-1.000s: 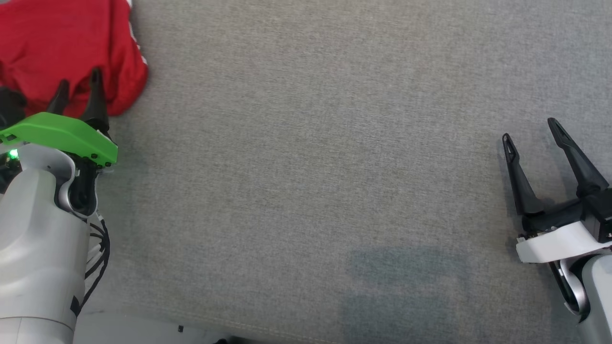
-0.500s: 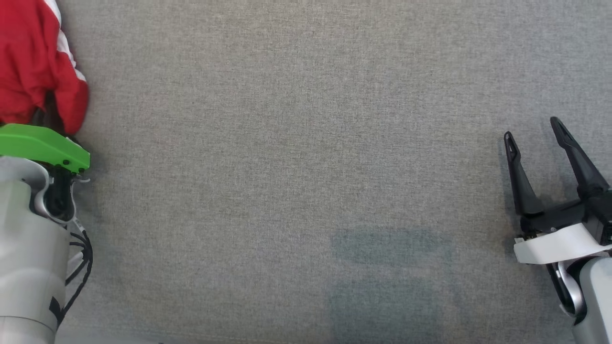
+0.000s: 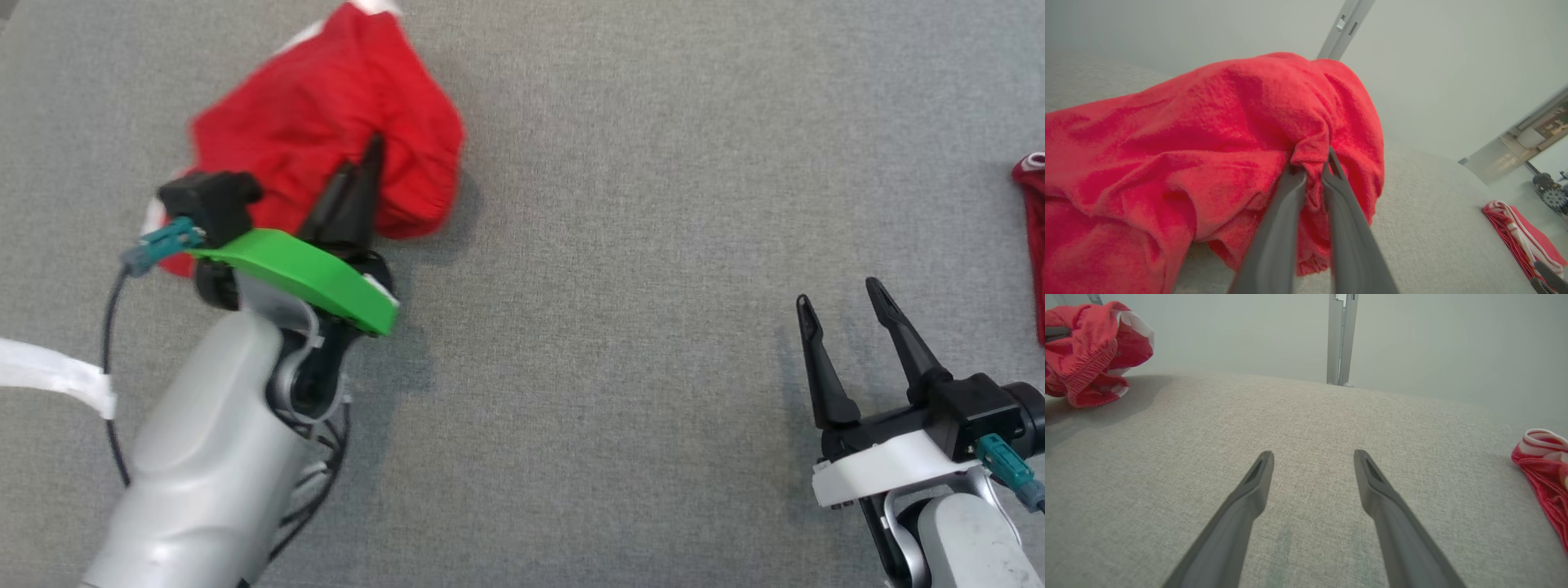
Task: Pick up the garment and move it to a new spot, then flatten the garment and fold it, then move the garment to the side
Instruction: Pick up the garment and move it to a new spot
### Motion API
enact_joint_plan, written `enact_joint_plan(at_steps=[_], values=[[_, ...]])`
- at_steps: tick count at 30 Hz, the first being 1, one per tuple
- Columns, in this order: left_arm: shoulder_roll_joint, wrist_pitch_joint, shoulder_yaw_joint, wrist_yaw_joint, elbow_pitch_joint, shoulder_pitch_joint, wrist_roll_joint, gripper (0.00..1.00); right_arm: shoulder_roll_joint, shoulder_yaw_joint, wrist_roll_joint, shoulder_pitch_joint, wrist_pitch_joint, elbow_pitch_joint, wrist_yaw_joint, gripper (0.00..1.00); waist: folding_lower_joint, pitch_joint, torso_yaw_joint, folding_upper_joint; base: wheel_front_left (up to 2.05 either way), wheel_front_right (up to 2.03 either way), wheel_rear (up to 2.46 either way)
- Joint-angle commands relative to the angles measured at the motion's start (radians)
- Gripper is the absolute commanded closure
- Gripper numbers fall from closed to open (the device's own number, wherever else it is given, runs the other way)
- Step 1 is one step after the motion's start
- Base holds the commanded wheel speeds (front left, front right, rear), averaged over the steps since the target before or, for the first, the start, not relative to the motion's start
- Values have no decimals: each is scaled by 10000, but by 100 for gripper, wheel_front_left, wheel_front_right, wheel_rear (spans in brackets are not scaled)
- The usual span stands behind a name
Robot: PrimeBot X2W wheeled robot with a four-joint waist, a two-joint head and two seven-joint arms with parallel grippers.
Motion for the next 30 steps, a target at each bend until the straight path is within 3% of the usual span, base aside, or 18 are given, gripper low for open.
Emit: enact_joint_plan(at_steps=[1, 9, 13, 16, 19, 22, 30], values=[[-105, 85, -173, -25, -447, 244, -120, 100, 63, -27, 76, 132, -26, 65, -15, 0, 0, -979, -225, 108, 0, 0, 0], [-1539, 1188, -1712, 202, -3878, 1506, -890, 100, 548, -140, 153, 286, -26, 173, -15, 0, 0, -1580, -1186, 108, 0, 0, 0], [-1957, 1404, -2186, 96, -4916, 2082, -2537, 100, 692, -316, 158, 338, -26, 162, -15, 0, 0, -1487, -1759, 108, 0, 0, 0], [-1975, 1460, -2450, 23, -5366, 2493, -4477, 100, 788, -461, 148, 411, -26, 160, -15, 0, 0, -1318, -2101, 108, 0, 0, 0], [-1979, 1346, -2569, -24, -4839, 2716, -5671, 100, 833, -595, 142, 432, -26, 171, -15, 0, 0, -1169, -2347, 108, 0, 0, 0], [-1973, 1304, -2375, -38, -3454, 2809, -6034, 100, 889, -629, 128, 442, -26, 185, -15, 0, 0, -1059, -2507, 108, 0, 0, 0], [-1337, 1190, -1858, -32, -849, 2607, -6040, 100, 984, -698, 68, 462, -26, 272, -15, 0, 0, -1060, -2501, 108, 0, 0, 0]])
